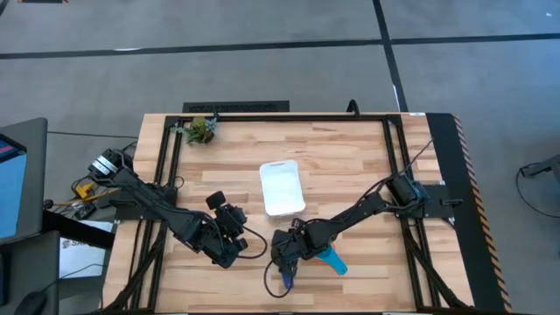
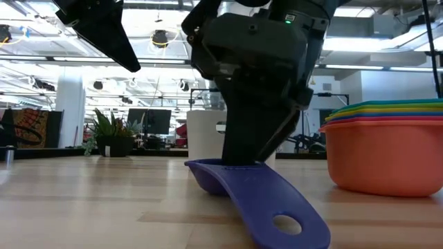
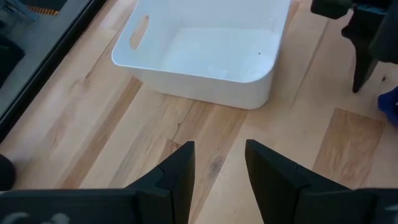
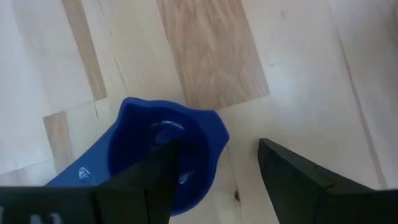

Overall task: Nest measuring cups in basket
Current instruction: Stack the violet measuring cup on top of the light blue measuring cup

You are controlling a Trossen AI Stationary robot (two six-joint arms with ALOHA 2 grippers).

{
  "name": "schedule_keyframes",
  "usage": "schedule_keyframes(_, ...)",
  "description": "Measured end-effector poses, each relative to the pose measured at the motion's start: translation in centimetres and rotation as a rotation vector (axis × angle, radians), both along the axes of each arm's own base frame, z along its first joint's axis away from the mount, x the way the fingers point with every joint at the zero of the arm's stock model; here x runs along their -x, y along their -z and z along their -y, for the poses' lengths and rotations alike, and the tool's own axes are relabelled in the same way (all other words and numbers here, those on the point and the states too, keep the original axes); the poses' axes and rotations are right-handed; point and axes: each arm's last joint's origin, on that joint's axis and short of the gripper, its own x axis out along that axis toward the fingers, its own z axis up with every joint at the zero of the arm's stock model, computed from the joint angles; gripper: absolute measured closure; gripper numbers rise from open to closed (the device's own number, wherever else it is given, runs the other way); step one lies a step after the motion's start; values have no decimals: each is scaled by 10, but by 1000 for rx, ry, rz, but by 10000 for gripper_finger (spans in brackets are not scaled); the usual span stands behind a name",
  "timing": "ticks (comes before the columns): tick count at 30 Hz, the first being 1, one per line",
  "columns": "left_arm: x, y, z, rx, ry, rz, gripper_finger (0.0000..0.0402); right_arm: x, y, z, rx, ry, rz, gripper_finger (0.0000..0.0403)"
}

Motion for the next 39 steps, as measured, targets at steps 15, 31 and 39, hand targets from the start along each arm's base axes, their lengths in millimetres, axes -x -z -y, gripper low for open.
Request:
schedule_keyframes(15, 0, 0, 0, 1, 0, 0, 269, -1, -8, -2, -1, -90, -4, 384)
schedule_keyframes(31, 1, 0, 0, 3, 6, -7, 269, 16, -87, -8, 64, -267, -48, 382)
schedule_keyframes(39, 1, 0, 0, 2, 3, -10, 269, 50, -127, -7, 94, -340, -83, 393)
